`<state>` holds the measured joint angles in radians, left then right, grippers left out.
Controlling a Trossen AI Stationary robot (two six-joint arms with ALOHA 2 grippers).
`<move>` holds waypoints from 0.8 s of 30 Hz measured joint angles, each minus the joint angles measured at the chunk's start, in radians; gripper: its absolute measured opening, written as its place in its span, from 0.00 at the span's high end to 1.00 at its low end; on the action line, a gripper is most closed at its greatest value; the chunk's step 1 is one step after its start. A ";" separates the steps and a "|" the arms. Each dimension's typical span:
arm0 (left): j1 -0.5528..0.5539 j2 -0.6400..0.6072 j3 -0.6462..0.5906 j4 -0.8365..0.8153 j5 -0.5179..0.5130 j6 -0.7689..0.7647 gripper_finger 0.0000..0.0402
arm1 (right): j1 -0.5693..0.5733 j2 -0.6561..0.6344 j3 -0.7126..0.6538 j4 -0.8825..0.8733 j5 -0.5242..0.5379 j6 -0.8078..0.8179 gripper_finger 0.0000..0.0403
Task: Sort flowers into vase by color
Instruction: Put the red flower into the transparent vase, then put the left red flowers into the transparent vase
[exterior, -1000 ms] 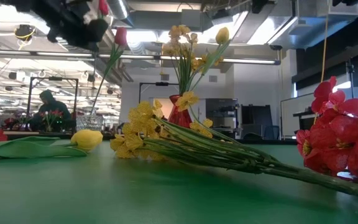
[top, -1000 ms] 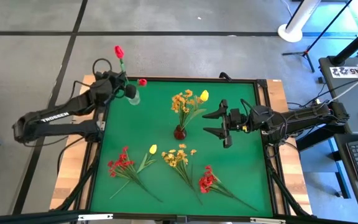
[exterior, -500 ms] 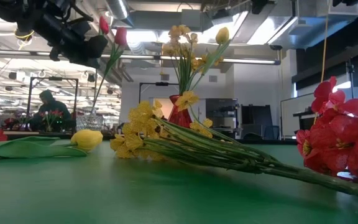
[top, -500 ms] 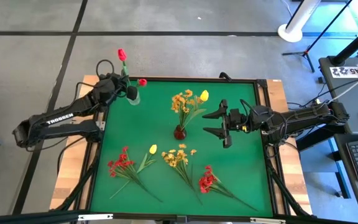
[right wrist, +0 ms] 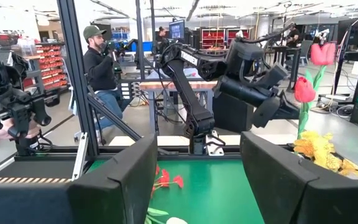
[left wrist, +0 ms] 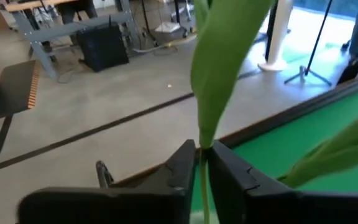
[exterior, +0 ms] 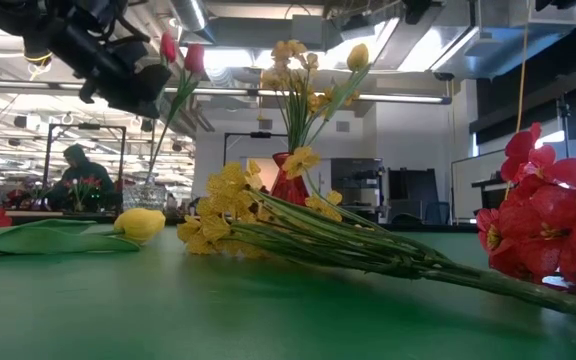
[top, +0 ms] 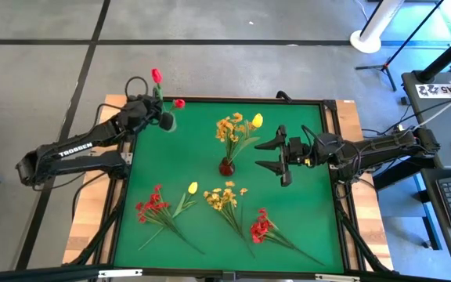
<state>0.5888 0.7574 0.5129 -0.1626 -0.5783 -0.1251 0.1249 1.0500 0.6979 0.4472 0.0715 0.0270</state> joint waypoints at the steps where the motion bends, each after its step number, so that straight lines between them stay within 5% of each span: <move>1: 0.000 0.000 0.000 -0.015 0.003 -0.003 0.87 | 0.000 0.000 0.000 0.000 0.000 0.000 0.44; 12: 0.000 0.000 0.020 -0.114 0.014 -0.006 0.57 | 0.000 0.000 0.000 -0.001 0.008 0.003 0.44; 24: -0.142 0.000 0.262 -0.630 0.054 -0.271 0.43 | 0.000 0.000 0.000 -0.026 0.013 0.031 0.44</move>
<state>0.4471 0.7570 0.7750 -0.7922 -0.5242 -0.3958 0.1249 1.0497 0.6979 0.4213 0.0846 0.0579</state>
